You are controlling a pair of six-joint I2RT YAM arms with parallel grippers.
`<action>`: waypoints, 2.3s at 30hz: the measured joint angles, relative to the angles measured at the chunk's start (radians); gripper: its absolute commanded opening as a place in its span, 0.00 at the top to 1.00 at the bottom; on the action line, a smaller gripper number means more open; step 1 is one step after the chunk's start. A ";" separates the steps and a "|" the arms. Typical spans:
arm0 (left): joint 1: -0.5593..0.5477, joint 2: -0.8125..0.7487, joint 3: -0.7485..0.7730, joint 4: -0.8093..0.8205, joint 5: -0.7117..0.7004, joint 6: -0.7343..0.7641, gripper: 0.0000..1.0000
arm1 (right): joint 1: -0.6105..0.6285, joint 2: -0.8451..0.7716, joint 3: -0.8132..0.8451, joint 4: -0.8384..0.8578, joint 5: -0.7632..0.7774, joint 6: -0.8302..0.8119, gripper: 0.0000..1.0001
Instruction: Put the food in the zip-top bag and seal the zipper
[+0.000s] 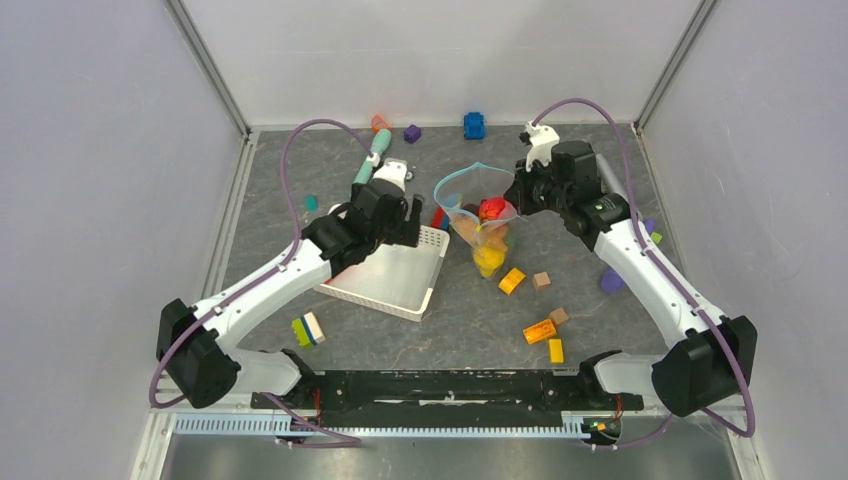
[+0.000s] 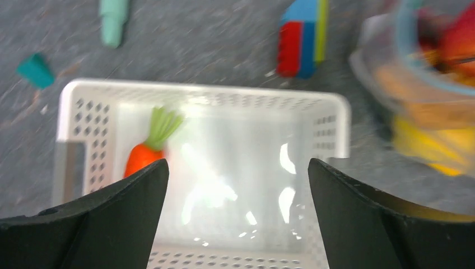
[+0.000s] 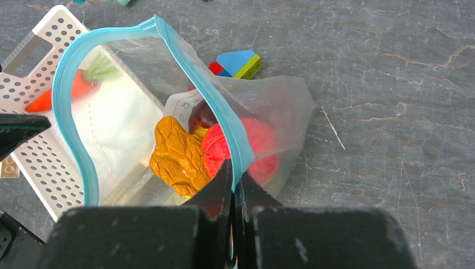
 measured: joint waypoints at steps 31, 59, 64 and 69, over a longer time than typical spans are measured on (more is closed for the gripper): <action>0.280 0.164 -0.273 0.063 0.016 0.003 0.00 | 0.000 0.015 -0.003 0.008 0.003 -0.003 0.99; 0.293 0.306 -0.254 0.120 0.029 0.064 0.78 | 0.000 0.021 -0.003 0.008 0.029 -0.011 1.00; 0.293 0.278 -0.253 0.113 0.045 0.063 0.87 | 0.000 0.021 -0.003 0.008 0.028 -0.011 1.00; 0.293 0.152 -0.252 0.104 0.069 0.063 0.88 | 0.000 0.021 -0.003 0.008 0.028 -0.011 1.00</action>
